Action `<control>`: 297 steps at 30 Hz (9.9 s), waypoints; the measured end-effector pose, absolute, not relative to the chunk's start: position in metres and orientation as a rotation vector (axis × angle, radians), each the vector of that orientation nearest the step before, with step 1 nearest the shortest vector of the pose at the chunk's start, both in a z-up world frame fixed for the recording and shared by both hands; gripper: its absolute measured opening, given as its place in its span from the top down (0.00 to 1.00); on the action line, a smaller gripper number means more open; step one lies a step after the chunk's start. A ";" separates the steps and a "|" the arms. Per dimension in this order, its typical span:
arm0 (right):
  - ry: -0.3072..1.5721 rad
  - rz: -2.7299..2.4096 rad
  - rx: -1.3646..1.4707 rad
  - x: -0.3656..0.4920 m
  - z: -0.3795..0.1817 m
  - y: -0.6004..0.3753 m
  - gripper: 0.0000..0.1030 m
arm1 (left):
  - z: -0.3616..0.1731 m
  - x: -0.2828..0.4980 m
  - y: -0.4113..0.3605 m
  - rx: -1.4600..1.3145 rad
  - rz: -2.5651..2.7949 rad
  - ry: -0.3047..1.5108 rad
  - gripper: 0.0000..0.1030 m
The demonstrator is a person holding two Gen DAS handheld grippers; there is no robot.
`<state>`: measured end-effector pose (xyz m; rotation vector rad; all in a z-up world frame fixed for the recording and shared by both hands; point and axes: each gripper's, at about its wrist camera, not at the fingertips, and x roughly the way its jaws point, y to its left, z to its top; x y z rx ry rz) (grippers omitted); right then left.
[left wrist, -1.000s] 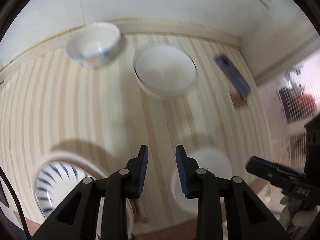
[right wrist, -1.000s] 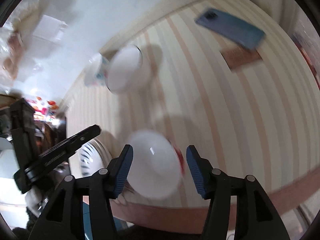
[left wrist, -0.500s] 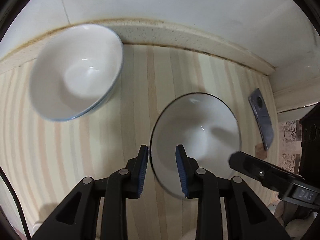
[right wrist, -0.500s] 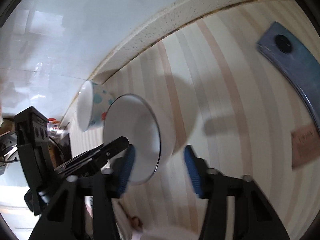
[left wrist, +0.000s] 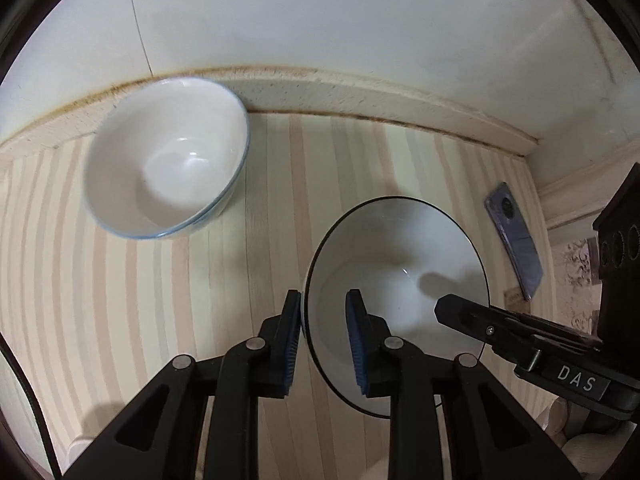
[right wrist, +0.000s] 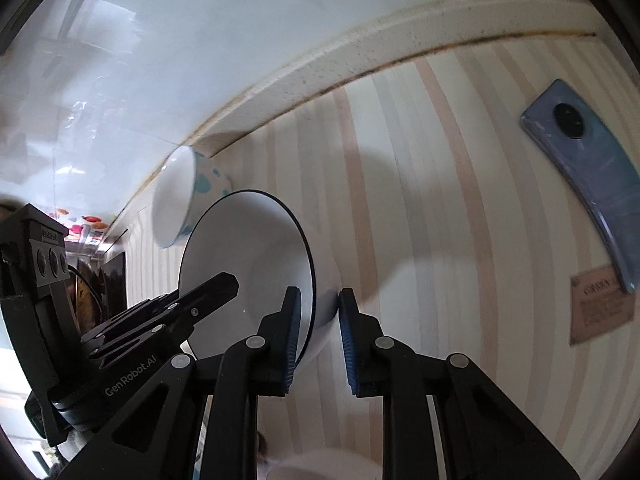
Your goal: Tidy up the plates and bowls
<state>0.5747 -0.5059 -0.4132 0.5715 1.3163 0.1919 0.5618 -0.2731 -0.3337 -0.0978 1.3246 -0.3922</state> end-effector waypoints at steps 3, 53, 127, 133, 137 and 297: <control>1.297 0.197 0.571 0.554 -0.393 -0.507 0.79 | -0.317 0.546 -0.273 -0.088 -0.404 1.310 0.81; 1.380 0.108 0.503 0.382 -0.398 -0.504 0.79 | -0.325 0.397 -0.303 0.194 -0.510 1.363 0.80; 1.259 0.236 0.456 0.533 -0.316 -0.459 0.83 | -0.259 0.514 -0.218 -0.124 -0.384 1.224 0.85; 1.257 0.178 0.488 0.459 -0.310 -0.484 0.83 | -0.261 0.465 -0.242 -0.079 -0.453 1.231 0.85; 1.272 0.148 0.512 0.422 -0.320 -0.500 0.83 | -0.272 0.439 -0.258 -0.047 -0.488 1.262 0.85; 1.391 0.364 0.698 0.430 -0.421 -0.397 0.41 | -0.324 0.421 -0.204 -0.203 -0.645 1.466 0.47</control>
